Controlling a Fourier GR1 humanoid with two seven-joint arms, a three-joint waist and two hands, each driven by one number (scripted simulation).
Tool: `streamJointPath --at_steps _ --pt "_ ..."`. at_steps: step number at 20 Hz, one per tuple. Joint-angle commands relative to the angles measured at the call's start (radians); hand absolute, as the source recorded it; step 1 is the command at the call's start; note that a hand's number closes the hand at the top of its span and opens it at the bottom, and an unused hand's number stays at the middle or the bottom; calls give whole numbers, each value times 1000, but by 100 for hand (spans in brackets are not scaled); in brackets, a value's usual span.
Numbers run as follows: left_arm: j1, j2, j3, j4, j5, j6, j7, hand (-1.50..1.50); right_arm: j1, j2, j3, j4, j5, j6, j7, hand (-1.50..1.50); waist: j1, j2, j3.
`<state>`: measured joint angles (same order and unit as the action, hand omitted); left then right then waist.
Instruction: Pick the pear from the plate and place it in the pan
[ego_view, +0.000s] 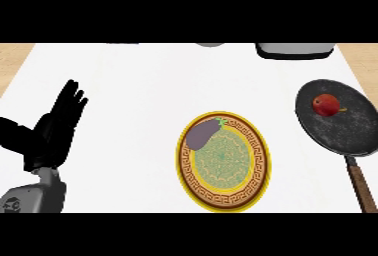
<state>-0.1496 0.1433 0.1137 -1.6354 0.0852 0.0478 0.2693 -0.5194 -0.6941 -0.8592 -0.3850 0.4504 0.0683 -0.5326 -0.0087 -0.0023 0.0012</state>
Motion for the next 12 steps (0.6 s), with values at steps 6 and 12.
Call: streamJointPath --at_steps 6,12 --pt "6 20 31 23 18 -27 -32 0 240 -131 -74 -12 -170 391 -158 -150 0 1 -1" --pt "-20 19 32 90 0 -29 -66 0 360 -74 -49 -74 -233 390 -231 -150 2 2 -2"
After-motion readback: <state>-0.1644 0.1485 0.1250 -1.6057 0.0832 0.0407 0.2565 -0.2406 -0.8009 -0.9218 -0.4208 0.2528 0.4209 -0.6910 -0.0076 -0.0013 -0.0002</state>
